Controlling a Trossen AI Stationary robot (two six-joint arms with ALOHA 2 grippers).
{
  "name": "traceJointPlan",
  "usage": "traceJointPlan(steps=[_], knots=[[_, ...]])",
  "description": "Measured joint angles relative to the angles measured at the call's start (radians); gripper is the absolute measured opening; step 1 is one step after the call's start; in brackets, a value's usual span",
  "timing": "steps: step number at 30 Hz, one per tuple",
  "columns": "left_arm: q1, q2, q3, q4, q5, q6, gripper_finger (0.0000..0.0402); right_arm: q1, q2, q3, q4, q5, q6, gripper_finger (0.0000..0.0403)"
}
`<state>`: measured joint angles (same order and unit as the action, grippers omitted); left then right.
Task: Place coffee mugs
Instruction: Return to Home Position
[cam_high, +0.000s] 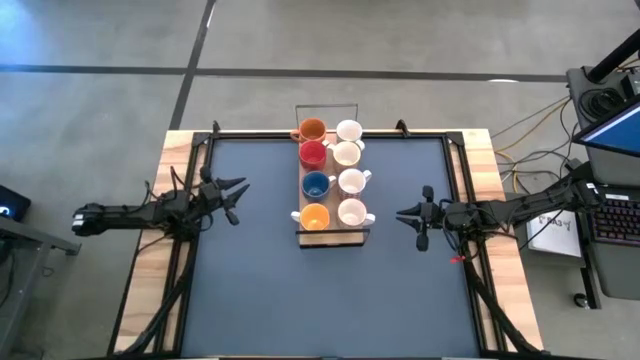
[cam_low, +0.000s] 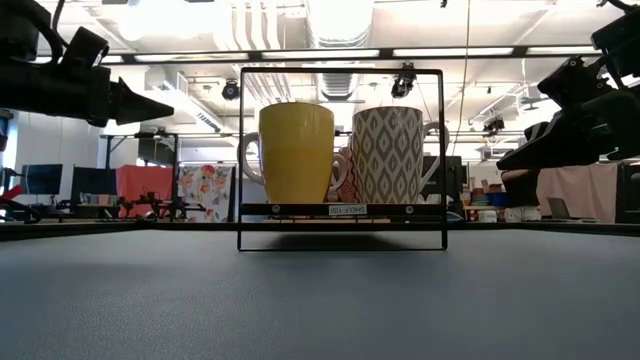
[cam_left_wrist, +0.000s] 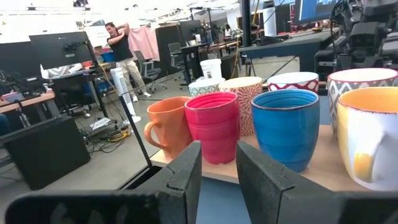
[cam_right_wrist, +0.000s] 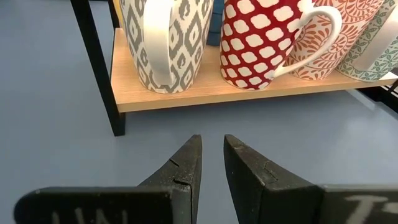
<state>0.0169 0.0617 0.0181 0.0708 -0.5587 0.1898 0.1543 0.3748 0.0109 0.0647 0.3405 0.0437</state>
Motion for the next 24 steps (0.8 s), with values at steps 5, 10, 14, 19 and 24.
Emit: traceJointPlan(steps=[5, 10, 14, 19, 24], knots=[[0.0, 0.005, 0.0, 0.001, 0.0, 0.0, 0.0083, 0.0, 0.0, 0.0, 0.0, 0.0, 0.0, 0.0059], [0.0, 0.006, 0.0, 0.002, 0.0, 0.0, 0.0083, 0.0, 0.0, 0.0, 0.0, 0.0, 0.0, 0.0059], [0.0, 0.008, 0.001, 0.003, 0.001, 0.0, 0.0083, 0.0, -0.012, 0.0, -0.001, 0.0, 0.0, 0.0059], [0.0, 0.01, 0.001, 0.003, 0.001, 0.0, 0.0083, 0.0, -0.066, 0.0, -0.001, 0.0, 0.0, 0.0059], [0.0, 0.011, 0.001, 0.003, 0.001, 0.0, 0.0083, 0.0, -0.139, 0.0, 0.0, 0.0, 0.0, 0.0059]])
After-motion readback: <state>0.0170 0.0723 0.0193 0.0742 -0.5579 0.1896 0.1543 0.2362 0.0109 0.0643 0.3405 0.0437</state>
